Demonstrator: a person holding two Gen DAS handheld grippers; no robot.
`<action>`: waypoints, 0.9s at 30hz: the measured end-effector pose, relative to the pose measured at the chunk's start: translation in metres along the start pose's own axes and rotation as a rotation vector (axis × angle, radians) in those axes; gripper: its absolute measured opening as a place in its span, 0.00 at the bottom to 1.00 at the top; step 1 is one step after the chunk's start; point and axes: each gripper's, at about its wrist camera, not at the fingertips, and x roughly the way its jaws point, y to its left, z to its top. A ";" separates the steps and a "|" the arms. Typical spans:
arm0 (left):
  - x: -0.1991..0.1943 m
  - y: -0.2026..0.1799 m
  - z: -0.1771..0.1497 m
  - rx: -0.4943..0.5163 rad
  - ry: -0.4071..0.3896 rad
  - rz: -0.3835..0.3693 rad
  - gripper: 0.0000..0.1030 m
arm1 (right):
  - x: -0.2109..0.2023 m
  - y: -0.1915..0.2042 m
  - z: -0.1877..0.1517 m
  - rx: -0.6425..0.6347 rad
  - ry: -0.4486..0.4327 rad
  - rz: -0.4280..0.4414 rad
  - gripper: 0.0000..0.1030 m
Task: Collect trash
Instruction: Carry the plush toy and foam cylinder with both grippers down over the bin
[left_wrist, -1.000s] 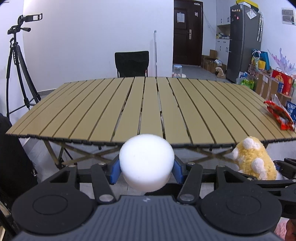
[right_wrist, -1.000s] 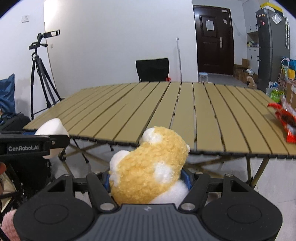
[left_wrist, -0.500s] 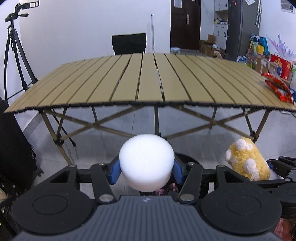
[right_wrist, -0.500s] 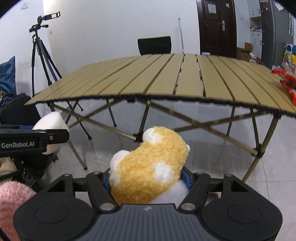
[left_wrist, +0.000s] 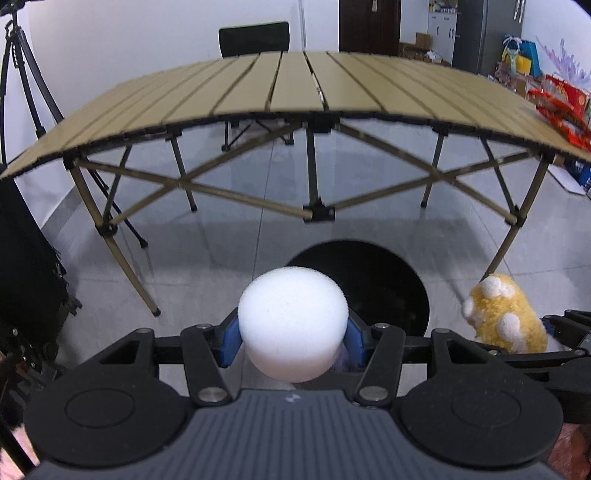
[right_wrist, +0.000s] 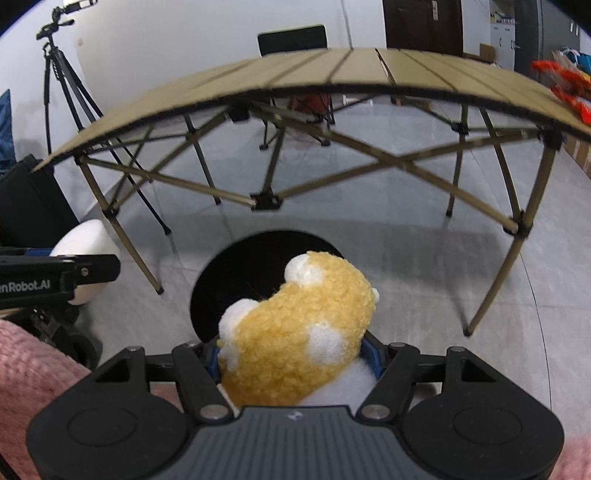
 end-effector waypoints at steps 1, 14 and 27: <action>0.004 -0.001 -0.003 0.001 0.012 0.000 0.54 | 0.002 -0.001 -0.002 0.000 0.008 -0.008 0.64; 0.054 0.002 -0.027 0.004 0.133 0.013 0.54 | 0.030 -0.030 -0.024 0.029 0.084 -0.092 0.64; 0.084 0.010 -0.021 -0.037 0.232 0.047 0.54 | 0.063 -0.048 -0.020 0.067 0.121 -0.123 0.64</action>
